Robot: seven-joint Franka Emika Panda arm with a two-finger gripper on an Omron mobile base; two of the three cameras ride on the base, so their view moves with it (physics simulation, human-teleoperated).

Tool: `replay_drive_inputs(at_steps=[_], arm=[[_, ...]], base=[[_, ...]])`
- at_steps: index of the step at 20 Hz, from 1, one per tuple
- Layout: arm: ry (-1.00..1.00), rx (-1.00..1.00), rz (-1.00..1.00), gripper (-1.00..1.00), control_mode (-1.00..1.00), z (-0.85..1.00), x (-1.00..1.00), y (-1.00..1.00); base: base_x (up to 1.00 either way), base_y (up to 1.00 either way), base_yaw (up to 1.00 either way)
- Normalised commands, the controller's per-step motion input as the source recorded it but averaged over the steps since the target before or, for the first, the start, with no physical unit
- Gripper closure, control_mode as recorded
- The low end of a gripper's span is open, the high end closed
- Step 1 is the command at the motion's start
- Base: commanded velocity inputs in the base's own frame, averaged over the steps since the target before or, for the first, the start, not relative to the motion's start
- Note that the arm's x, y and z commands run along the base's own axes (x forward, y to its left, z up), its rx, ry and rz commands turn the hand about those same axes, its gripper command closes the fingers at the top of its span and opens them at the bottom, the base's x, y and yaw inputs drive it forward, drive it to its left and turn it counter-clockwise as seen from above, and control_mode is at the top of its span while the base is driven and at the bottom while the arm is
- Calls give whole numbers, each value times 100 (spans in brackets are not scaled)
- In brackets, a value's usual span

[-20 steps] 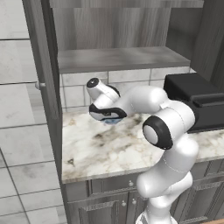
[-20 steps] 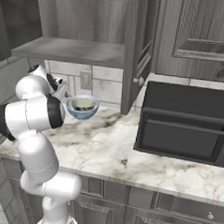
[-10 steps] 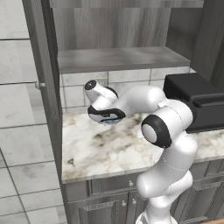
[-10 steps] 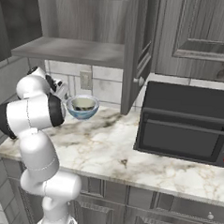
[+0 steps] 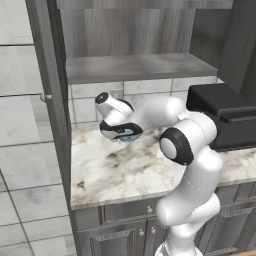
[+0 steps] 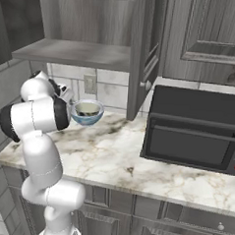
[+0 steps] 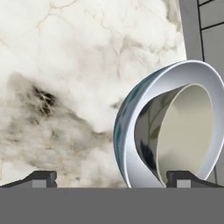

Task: Pick up the bowls on the counter and stack them on top of one another in the open cabinet. Place the smaller bowl on top of the larger bowl.

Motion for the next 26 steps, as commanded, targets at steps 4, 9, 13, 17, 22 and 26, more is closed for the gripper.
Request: replay_drive_inputs(at_steps=[4, 9, 13, 17, 22, 26], arm=[[0, 0, -6, -100, -100, -8, 14, 1], [0, 0, -6, -100, -100, -13, 1, 8], [0, 0, -5, -100, -100, -10, 0, 10], [0, 0, -4, -100, -100, -10, 2, 5], [0, 0, -2, -100, -100, -16, 10, 0], [0, 0, -2, -100, -100, -16, 11, 0]], base=[[0, 0, 0], [0, 0, 0], [0, 0, 0], [0, 0, 0], [0, 0, 0], [0, 0, 0]])
